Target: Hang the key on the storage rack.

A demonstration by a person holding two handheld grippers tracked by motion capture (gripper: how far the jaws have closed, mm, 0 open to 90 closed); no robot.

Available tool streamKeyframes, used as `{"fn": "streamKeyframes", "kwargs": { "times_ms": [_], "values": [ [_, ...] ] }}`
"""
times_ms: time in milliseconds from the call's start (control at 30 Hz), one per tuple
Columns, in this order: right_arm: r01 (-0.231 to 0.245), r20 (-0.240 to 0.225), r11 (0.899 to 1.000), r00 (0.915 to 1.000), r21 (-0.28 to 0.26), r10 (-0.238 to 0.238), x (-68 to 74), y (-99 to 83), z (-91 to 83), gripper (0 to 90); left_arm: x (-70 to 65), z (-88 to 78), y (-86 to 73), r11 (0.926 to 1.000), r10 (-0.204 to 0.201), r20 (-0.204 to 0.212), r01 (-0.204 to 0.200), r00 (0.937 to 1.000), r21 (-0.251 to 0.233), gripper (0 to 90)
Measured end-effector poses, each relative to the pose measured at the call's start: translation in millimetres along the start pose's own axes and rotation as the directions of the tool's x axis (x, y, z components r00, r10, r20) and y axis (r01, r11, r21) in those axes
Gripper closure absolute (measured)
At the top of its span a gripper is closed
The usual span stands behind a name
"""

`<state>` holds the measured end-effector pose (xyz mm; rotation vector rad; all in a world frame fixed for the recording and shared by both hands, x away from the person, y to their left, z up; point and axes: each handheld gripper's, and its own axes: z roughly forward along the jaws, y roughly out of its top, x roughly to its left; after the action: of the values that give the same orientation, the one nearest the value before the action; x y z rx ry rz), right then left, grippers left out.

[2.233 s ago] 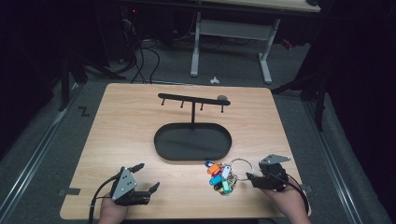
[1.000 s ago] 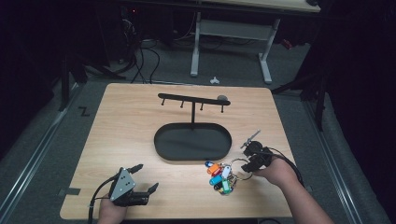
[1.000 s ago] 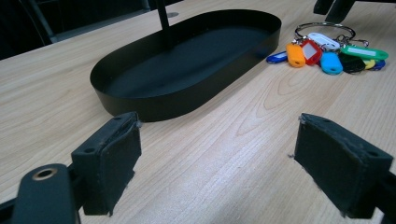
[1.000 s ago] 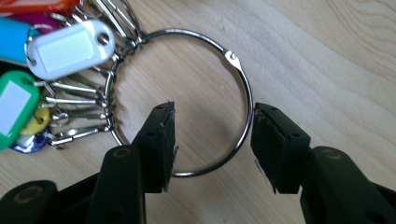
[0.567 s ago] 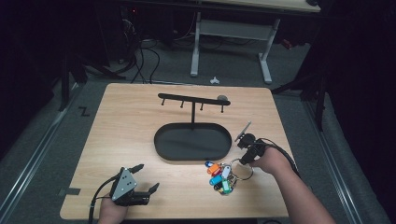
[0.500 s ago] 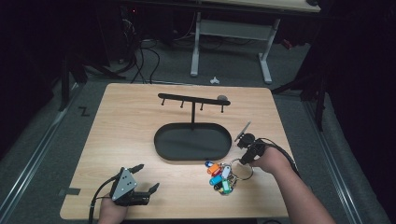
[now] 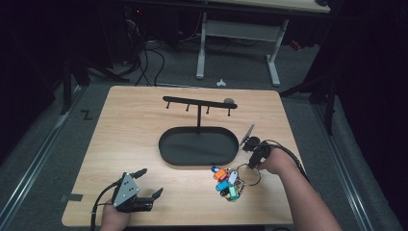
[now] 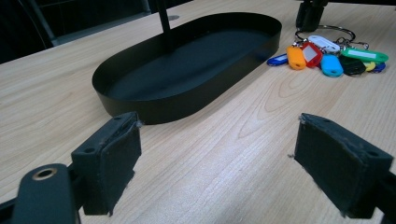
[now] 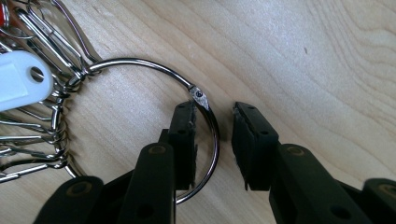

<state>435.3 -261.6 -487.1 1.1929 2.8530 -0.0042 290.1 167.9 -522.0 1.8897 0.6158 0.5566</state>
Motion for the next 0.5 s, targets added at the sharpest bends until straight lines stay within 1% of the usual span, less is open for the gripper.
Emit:
{"fn": "streamKeyframes", "kwargs": {
  "times_ms": [33,100,133,167,200,267,300,333,367,400,433,500],
  "values": [
    [0.007,-0.007,1.000,0.9999,0.004,-0.007,-1.0,0.9,0.3,74.4,0.0,0.0,0.0,1.0000,0.000,0.000,0.000,1.0000,0.000,15.0],
    [-0.036,-0.026,0.999,0.9990,0.020,0.037,0.5,2.3,-0.1,78.8,-0.2,-0.1,0.0,1.0000,0.001,-0.001,-0.001,1.0000,0.002,15.0],
    [-0.043,-0.039,0.999,0.9983,0.029,0.044,0.6,2.8,-0.1,81.5,-0.2,-0.1,0.0,1.0000,0.001,-0.001,-0.001,1.0000,0.002,15.0],
    [-0.043,-0.039,0.999,0.9983,0.029,0.044,0.6,2.8,-0.1,81.5,-0.2,-0.2,-0.1,1.0000,0.002,0.000,-0.002,1.0000,0.003,15.0],
    [-0.012,-0.068,0.999,0.9976,0.035,0.015,3.5,2.2,0.1,85.1,-0.1,-0.2,-0.2,1.0000,0.001,0.000,-0.001,1.0000,0.003,15.0],
    [-0.016,-0.073,0.999,0.9972,0.036,0.019,5.8,1.8,0.0,85.0,0.0,-0.2,-0.3,1.0000,0.000,-0.001,0.000,1.0000,0.002,15.0],
    [-0.008,-0.076,0.999,0.9970,0.033,0.011,11.0,-0.1,-0.4,85.2,0.1,-0.2,-0.3,1.0000,0.000,-0.002,0.000,1.0000,0.002,15.0],
    [-0.005,-0.074,0.999,0.9972,0.032,0.007,12.6,-0.6,-0.5,85.1,0.0,-0.2,-0.2,1.0000,-0.001,0.000,0.001,1.0000,0.000,15.0],
    [0.016,-0.069,0.999,0.9975,0.028,-0.014,12.6,-2.1,-0.2,85.0,-0.1,-0.2,-0.2,1.0000,-0.001,0.000,0.001,1.0000,0.000,15.0],
    [0.012,-0.070,1.000,0.9975,0.027,-0.010,12.8,-2.6,-0.3,84.9,-0.3,-0.3,0.0,1.0000,0.001,0.001,-0.001,1.0000,0.001,15.0],
    [-0.009,-0.075,1.000,0.9971,0.028,0.011,13.8,-2.6,-0.6,84.1,-0.6,-0.4,0.2,1.0000,0.002,0.002,-0.002,1.0000,0.001,15.0],
    [-0.008,-0.085,0.999,0.9963,0.032,0.011,13.3,-2.3,-0.8,81.0,-0.7,-0.7,0.3,1.0000,0.004,0.003,-0.004,1.0000,0.000,15.0]
  ]
}}
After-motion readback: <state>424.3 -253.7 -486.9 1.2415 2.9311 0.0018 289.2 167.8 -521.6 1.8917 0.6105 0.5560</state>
